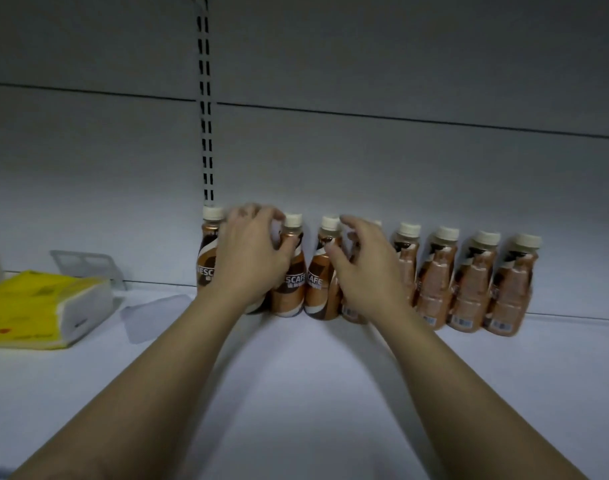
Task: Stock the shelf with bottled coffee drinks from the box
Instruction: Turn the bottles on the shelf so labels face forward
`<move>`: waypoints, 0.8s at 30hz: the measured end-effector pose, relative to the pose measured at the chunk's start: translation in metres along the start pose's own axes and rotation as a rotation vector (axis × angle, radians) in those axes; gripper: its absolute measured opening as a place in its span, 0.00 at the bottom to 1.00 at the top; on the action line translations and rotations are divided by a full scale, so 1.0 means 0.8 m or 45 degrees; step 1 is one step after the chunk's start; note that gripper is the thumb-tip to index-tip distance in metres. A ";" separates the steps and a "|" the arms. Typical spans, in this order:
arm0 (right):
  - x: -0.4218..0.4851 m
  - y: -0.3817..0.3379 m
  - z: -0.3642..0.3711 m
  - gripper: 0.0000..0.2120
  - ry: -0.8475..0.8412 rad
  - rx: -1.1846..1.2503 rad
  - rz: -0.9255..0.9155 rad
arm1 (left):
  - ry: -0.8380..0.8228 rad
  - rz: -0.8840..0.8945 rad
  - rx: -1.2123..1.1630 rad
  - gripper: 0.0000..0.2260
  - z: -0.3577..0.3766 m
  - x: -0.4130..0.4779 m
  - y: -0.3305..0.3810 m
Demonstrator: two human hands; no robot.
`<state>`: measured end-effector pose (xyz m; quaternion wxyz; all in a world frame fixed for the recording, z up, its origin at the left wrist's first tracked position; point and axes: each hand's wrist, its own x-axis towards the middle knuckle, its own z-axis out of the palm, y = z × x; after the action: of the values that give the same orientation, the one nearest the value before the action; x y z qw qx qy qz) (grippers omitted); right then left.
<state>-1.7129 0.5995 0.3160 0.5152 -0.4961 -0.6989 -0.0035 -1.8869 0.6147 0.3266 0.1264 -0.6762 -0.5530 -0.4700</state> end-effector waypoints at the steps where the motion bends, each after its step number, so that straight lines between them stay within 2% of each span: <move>1: 0.008 -0.001 0.005 0.21 0.032 -0.021 -0.030 | 0.079 0.050 0.111 0.18 0.002 0.007 0.002; 5: 0.020 0.007 0.019 0.19 0.110 -0.178 -0.126 | 0.254 0.207 0.267 0.22 0.007 0.020 0.000; 9: 0.019 0.006 0.024 0.24 0.087 -0.396 -0.254 | 0.120 0.197 0.318 0.22 0.020 0.002 -0.008; 11: 0.023 0.005 0.023 0.25 0.097 -0.411 -0.211 | 0.057 0.201 0.336 0.24 0.023 -0.005 -0.008; 17: 0.024 0.012 0.028 0.28 0.024 -0.245 -0.050 | 0.067 0.225 0.264 0.26 0.022 -0.003 -0.015; 24: 0.030 0.007 0.040 0.30 0.095 -0.217 0.044 | 0.055 0.202 0.238 0.26 0.022 0.003 -0.014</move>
<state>-1.7318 0.6354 0.3154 0.4967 -0.5497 -0.6677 -0.0724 -1.8882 0.6327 0.3153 0.2376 -0.6928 -0.5365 -0.4193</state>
